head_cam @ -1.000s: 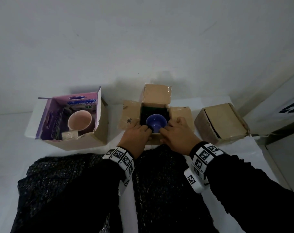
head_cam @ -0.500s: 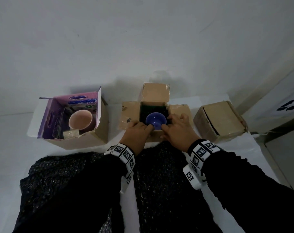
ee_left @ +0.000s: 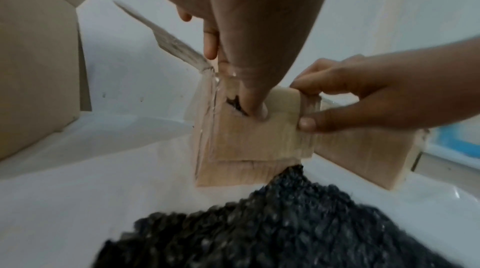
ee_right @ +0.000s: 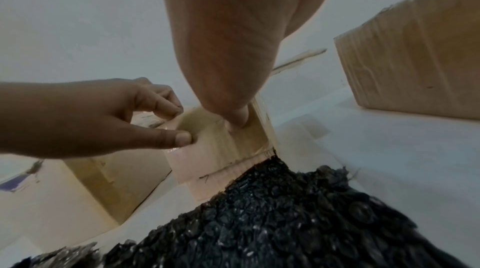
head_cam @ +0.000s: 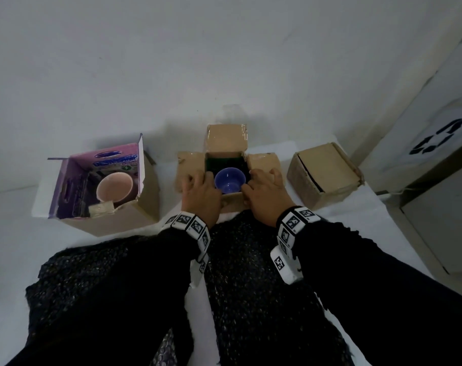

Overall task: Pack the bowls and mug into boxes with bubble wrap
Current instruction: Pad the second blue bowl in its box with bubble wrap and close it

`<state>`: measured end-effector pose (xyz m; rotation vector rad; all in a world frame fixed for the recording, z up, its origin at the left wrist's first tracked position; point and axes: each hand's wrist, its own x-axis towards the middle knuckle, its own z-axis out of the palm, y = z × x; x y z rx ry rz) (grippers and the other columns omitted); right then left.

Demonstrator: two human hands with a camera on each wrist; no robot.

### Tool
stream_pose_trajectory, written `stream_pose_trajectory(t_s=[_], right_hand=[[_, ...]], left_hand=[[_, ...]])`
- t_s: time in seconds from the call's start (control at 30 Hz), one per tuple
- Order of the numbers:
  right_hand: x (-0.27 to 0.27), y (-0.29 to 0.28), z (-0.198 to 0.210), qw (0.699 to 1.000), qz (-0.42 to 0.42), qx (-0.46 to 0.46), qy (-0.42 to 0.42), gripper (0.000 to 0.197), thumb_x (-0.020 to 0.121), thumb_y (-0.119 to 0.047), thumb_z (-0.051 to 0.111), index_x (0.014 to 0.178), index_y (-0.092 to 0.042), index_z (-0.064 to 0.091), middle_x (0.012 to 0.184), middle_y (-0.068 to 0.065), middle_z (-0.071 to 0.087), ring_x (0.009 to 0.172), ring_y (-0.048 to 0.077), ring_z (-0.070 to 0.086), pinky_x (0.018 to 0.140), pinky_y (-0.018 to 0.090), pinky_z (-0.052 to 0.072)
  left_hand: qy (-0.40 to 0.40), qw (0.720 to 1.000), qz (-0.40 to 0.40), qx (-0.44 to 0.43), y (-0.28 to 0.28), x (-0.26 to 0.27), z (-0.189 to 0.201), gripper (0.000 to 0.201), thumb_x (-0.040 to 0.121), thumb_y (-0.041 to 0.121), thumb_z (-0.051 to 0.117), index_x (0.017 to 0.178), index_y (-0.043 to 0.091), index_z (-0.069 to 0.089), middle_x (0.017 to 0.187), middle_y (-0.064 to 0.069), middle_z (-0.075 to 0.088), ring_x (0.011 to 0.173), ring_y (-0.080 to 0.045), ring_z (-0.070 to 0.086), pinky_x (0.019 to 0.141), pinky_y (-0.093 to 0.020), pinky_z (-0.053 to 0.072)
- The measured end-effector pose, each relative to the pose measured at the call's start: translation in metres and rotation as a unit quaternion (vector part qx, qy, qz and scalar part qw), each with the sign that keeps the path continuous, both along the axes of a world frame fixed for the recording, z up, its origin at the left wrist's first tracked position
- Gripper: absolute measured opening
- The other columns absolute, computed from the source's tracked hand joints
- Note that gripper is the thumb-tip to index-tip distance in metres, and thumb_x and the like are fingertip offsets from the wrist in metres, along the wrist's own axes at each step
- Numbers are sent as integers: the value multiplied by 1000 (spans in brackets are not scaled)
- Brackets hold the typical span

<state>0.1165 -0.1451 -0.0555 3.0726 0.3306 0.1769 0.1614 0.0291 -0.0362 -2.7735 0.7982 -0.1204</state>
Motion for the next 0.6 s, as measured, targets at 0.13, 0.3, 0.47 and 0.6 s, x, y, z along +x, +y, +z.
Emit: stream_pose_trajectory(t_s=[0.13, 0.3, 0.47, 0.6], right_hand=[[-18, 0, -3, 998, -41, 45, -30, 43, 72, -24, 57, 114, -20, 58, 127, 2, 56, 124, 29, 41, 93, 46, 21], [-63, -10, -16, 987, -68, 133, -50, 64, 72, -47, 58, 130, -22, 45, 137, 1, 43, 120, 25, 41, 90, 42, 29], [-104, -3, -40, 974, -171, 114, 91, 68, 64, -77, 51, 110, -27, 48, 110, -3, 48, 104, 24, 46, 85, 42, 31], [-119, 11, -48, 966, -189, 103, 143, 47, 77, -64, 60, 110, -32, 54, 123, -3, 47, 117, 23, 39, 95, 42, 24]], left_hand=[[73, 997, 30, 6, -7, 10, 4, 29, 91, 47, 52, 90, 25, 70, 88, 9, 57, 121, -26, 34, 107, -55, 15], [60, 997, 28, -26, -3, 1, 6, 31, 88, 47, 55, 112, 29, 55, 89, 4, 64, 122, -26, 36, 110, -57, 8], [68, 995, 2, -69, 5, -26, 8, 60, 84, 45, 58, 137, 26, 36, 119, 1, 61, 128, -27, 34, 109, -57, 4], [18, 989, -37, -144, 26, -57, -7, 69, 71, 43, 65, 132, 20, 45, 137, -3, 47, 131, -28, 35, 108, -51, 20]])
